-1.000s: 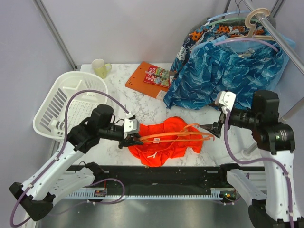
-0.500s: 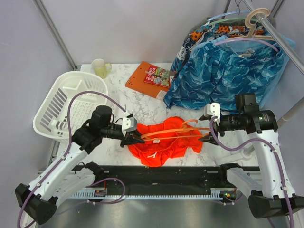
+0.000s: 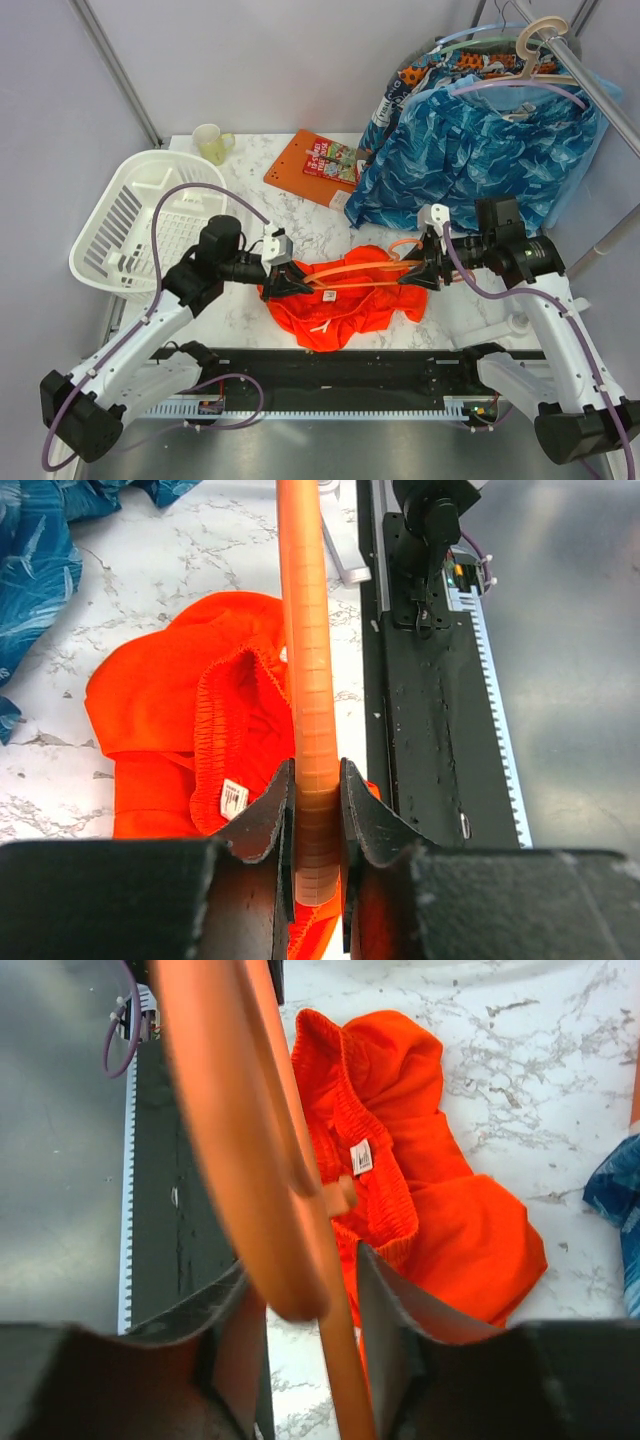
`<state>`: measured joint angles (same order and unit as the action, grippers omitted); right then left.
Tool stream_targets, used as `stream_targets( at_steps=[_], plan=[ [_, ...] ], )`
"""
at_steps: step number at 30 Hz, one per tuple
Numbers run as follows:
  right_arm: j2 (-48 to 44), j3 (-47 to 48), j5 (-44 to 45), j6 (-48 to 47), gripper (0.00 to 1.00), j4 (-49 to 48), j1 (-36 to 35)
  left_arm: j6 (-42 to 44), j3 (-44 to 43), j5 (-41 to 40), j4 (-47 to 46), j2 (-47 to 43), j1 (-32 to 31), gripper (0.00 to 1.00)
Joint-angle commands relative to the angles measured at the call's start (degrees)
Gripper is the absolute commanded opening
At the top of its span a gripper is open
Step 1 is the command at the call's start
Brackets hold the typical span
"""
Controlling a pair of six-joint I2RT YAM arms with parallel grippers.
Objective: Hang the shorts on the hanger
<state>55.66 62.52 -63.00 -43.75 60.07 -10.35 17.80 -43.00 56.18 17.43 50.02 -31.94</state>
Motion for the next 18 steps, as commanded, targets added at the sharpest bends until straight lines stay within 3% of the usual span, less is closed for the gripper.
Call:
stream_targets(
  at_steps=[1, 3, 5, 7, 10, 14, 15, 17, 18],
  plan=[
    [-1.61, -1.44, 0.16, 13.06, 0.41, -13.66, -4.23, -3.74, -0.41, 2.70, -6.61, 2.10, 0.22, 0.02],
    [-0.82, -1.44, 1.83, 13.69, 0.26, -14.28, -5.20, -5.05, -0.33, 2.79, -8.28, 2.71, 0.22, 0.02],
    [-0.29, -1.26, 2.18, 13.60, 0.18, -13.93, -5.38, -5.23, -0.33, 3.05, -8.64, 2.89, 0.22, 0.02],
    [-0.11, -0.83, 2.97, 12.99, 0.00, -13.32, -5.30, -5.15, -0.15, 2.01, -7.16, 2.80, 0.30, 0.04],
    [-0.46, 0.23, 5.43, 9.75, 0.00, -9.91, -5.38, -1.64, -2.08, -2.98, 1.51, 3.94, 2.14, 0.16],
    [0.06, 1.99, 10.17, 0.43, 0.00, -1.66, -5.30, 8.98, -7.17, 0.50, 17.35, 9.74, 11.45, 0.35],
    [-0.02, 2.51, 10.96, -3.50, 0.00, 0.11, -5.30, 11.79, -7.70, 0.25, 18.94, 11.05, 14.08, 0.44],
    [-0.02, 2.96, 13.16, -5.64, 0.00, 3.46, -5.38, 13.30, -7.45, -3.17, 21.06, 11.68, 15.94, 0.44],
    [0.06, 3.57, 13.78, -6.17, 0.00, 4.08, -5.30, 13.40, -6.84, -8.67, 21.07, 11.94, 16.03, 0.45]
  ],
)
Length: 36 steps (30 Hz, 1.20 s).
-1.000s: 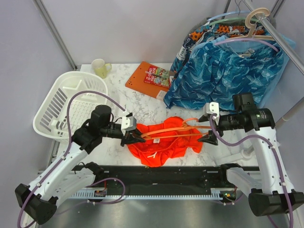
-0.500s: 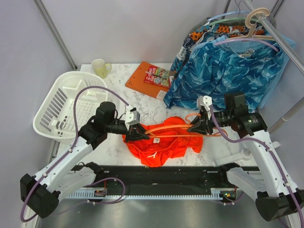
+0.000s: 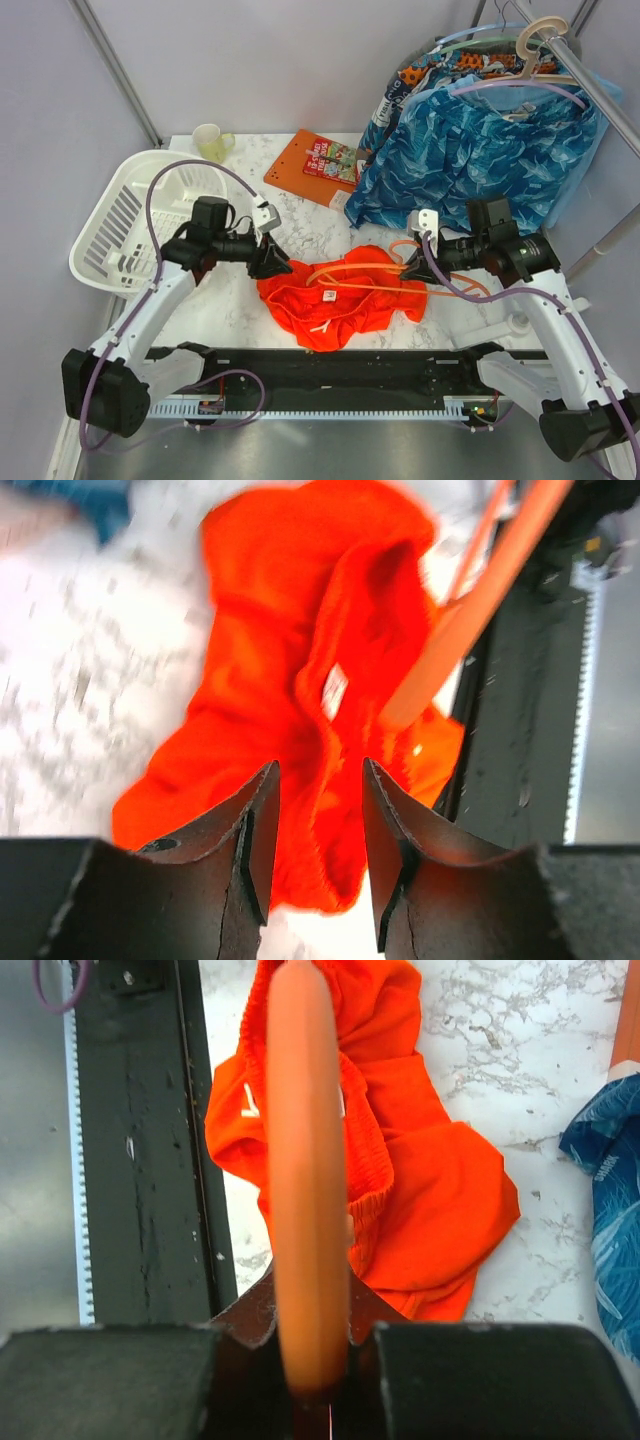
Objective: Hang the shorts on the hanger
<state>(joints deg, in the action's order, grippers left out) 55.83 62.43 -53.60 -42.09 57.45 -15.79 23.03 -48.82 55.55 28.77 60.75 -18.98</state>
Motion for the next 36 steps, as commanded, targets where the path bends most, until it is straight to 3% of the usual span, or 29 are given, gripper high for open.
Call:
stream_targets(
  at_steps=[1, 3, 9, 25, 31, 36],
  plan=[
    [-0.02, 4.09, 5.08, -9.75, 0.00, 8.71, -0.03, 8.26, -0.93, -10.61, 9.90, 1.56, 3.07, 0.45],
    [0.85, 5.32, 5.35, -11.43, 0.00, 10.48, -0.03, 9.14, -1.28, -15.62, 11.91, 2.26, 2.99, 0.45],
    [2.26, 5.86, 5.17, -11.01, 0.00, 11.11, -3.27, 10.99, 1.61, -20.29, 15.52, -0.01, 2.81, 0.45],
    [7.80, 1.20, 18.00, 5.43, 0.00, -11.82, -21.99, 8.52, 3.11, -22.86, 16.66, 0.42, -0.88, 0.46],
    [9.55, -0.38, 22.05, 5.44, 0.00, -15.17, -24.63, 15.11, 5.75, -20.22, 17.37, -2.47, -0.44, 0.47],
    [11.84, 0.41, 23.28, 4.56, 0.00, -15.09, -26.48, 26.97, 9.00, -13.99, 17.98, -8.71, 0.35, 0.48]
  ],
)
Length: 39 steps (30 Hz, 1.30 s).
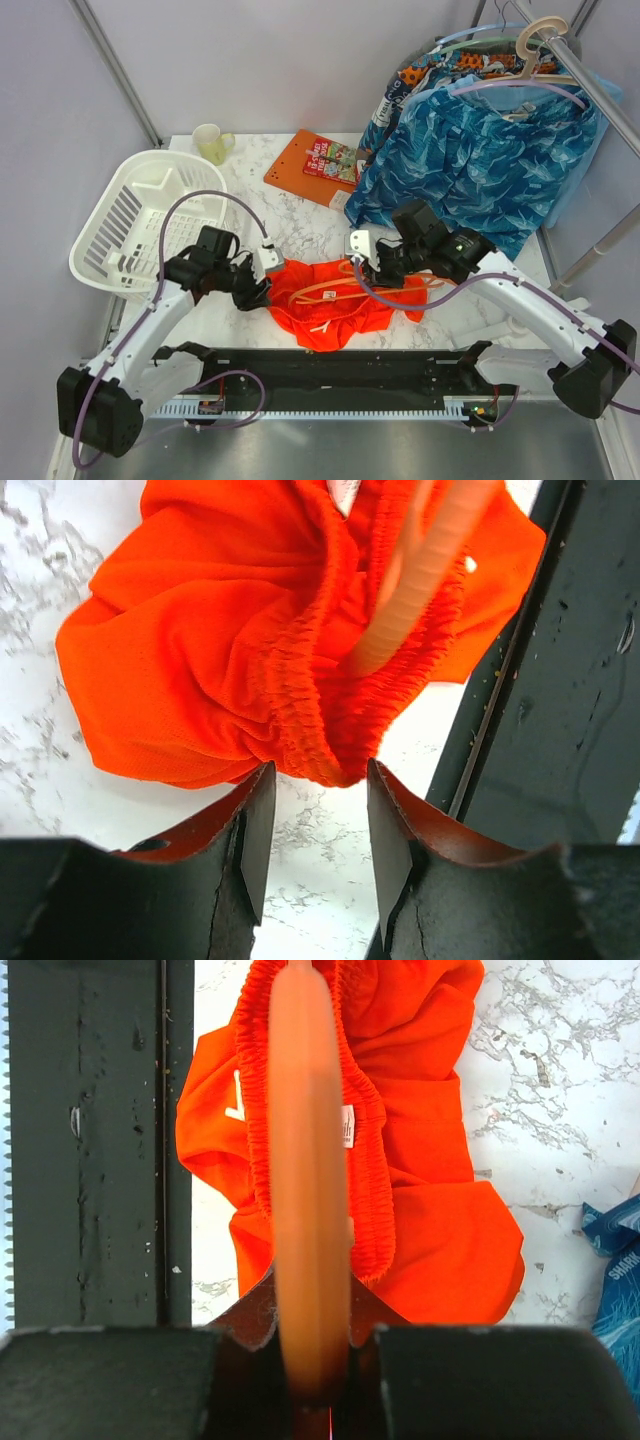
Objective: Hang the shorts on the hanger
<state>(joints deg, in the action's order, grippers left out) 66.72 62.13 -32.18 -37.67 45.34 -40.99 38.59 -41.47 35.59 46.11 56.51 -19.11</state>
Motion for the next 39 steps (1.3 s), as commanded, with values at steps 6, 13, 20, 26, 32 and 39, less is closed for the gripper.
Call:
stream_targets(
  at_steps=[6, 13, 20, 26, 32, 39],
  plan=[
    [2.45, 1.15, 3.18, 0.14, 0.00, -4.82, -2.51, 20.73, 3.15, 6.86, 0.74, -2.38, 0.48, 0.49],
    [2.98, 0.10, 5.90, 0.76, 0.00, -8.43, -4.09, 27.94, 3.42, 6.16, -0.14, 1.14, 0.39, 0.50],
    [4.56, 0.45, 5.47, 0.41, 0.00, -8.60, -5.41, 35.33, 4.56, 1.94, -2.16, 3.60, 0.39, 0.52],
    [5.35, -1.21, 5.99, 0.58, 0.00, -10.79, -6.99, 32.96, 5.00, 4.13, -5.14, 6.50, 0.39, 0.52],
    [5.70, -2.71, 7.13, 1.81, 0.00, -14.84, -8.31, 28.39, 4.83, 7.20, -8.66, 5.72, 0.22, 0.37],
    [6.67, -2.45, 8.54, 4.18, 0.00, -18.53, -9.28, 22.86, -0.71, 10.90, -6.21, 2.29, -2.68, 0.19]
  ],
)
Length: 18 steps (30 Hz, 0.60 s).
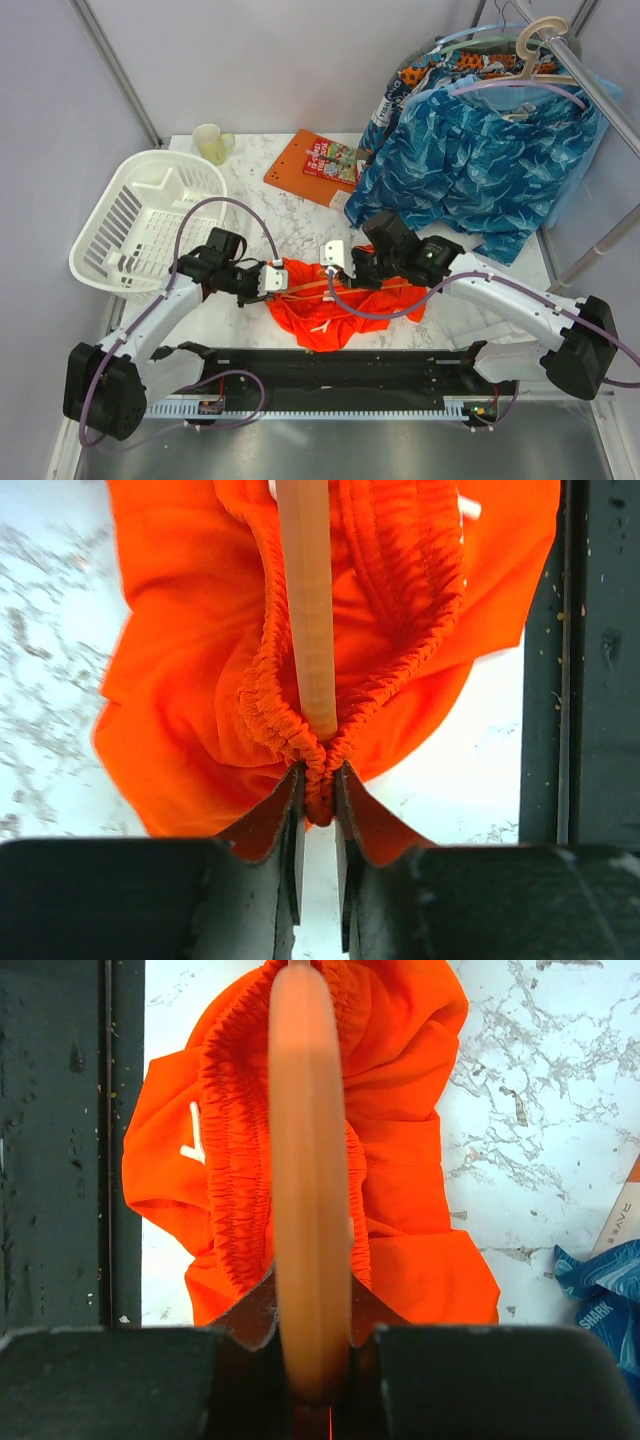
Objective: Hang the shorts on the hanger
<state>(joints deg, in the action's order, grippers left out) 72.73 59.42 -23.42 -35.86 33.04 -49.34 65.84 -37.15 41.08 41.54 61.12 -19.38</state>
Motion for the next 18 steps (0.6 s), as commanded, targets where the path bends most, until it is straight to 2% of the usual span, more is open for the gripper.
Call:
stream_targets(
  at_steps=[1, 6, 13, 18],
  plan=[
    [0.92, 0.17, -0.48, 2.98, 0.00, -6.67, -1.11, -6.32, -6.43, 5.41, -1.38, -2.32, -3.03, 0.15],
    [1.36, 0.35, -0.66, 3.77, 0.00, -9.38, -2.07, -10.56, -9.52, 5.42, -1.02, -1.18, -7.34, 0.14],
    [-1.01, -4.04, -0.92, 6.67, 0.00, -19.75, -2.16, -13.64, -8.47, -0.20, -1.64, 0.05, -8.22, 0.37],
    [-1.98, -9.31, -3.30, 7.91, 0.00, -27.58, -2.16, -13.64, -10.13, -1.97, 1.07, -0.39, -7.61, 0.40]
  ],
)
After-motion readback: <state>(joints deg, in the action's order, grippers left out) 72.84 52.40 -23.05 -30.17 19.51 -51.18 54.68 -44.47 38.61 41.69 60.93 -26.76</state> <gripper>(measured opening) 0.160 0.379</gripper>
